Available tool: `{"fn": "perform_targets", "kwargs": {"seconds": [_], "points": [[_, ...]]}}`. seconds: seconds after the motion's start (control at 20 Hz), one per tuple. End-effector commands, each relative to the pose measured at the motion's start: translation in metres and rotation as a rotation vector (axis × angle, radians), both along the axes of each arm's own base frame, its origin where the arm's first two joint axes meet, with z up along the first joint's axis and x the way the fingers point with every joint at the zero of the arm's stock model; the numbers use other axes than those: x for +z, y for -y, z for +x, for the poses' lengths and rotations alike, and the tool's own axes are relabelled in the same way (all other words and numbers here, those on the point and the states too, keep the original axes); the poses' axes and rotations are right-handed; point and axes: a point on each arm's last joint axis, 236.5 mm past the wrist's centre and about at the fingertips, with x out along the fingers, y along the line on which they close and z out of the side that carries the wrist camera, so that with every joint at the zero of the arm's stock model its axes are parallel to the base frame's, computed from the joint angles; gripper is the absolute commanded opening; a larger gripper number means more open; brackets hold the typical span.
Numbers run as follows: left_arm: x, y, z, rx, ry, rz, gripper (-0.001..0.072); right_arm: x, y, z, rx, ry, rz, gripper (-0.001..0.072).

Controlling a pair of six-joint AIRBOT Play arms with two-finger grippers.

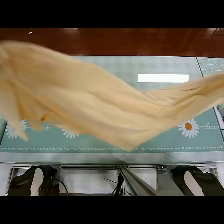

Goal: Fold the shirts.

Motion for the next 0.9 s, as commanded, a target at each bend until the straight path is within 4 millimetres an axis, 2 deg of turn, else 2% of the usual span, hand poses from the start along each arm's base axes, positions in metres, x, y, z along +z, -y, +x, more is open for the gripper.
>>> {"fn": "perform_targets", "kwargs": {"seconds": [0.0,0.05,0.15,0.3,0.4,0.5,0.6,0.65,0.7,0.75,0.8,0.85], "points": [[-0.117,0.012,0.003,-0.079,-0.325,-0.113,0.0031,-0.084,-0.017,0.029,0.124,-0.266,0.070,0.0029],[-0.143,0.016,0.003,-0.091,-0.386,-0.140,0.0031,-0.102,-0.023,0.048,0.154,-0.277,0.103,0.0029],[-0.189,0.024,0.002,-0.097,-0.477,-0.184,0.0031,-0.128,-0.024,0.087,0.164,-0.275,0.131,0.0029],[-0.239,0.030,0.003,-0.068,-0.549,-0.224,0.0031,-0.163,-0.027,0.133,0.144,-0.276,0.206,0.0029],[-0.265,0.032,0.003,-0.048,-0.587,-0.239,0.0032,-0.193,-0.030,0.148,0.118,-0.337,0.266,0.0029],[-0.284,0.034,0.002,-0.040,-0.629,-0.246,0.0031,-0.222,-0.035,0.151,0.105,-0.420,0.319,0.0029],[-0.296,0.035,0.003,-0.033,-0.659,-0.250,0.0031,-0.237,-0.041,0.154,0.108,-0.456,0.361,0.0030],[-0.299,0.035,0.005,-0.028,-0.666,-0.250,0.0031,-0.237,-0.043,0.156,0.109,-0.449,0.369,0.0033],[-0.301,0.036,0.007,-0.027,-0.672,-0.252,0.0031,-0.233,-0.042,0.159,0.119,-0.430,0.359,0.0105],[-0.303,0.037,0.009,-0.026,-0.677,-0.255,0.0031,-0.226,-0.039,0.160,0.131,-0.418,0.344,0.0285],[-0.304,0.038,0.009,-0.027,-0.682,-0.257,0.0031,-0.215,-0.035,0.158,0.151,-0.412,0.332,0.0429],[-0.306,0.039,0.009,-0.032,-0.686,-0.254,0.0032,-0.203,-0.032,0.152,0.171,-0.417,0.320,0.0431]]}}
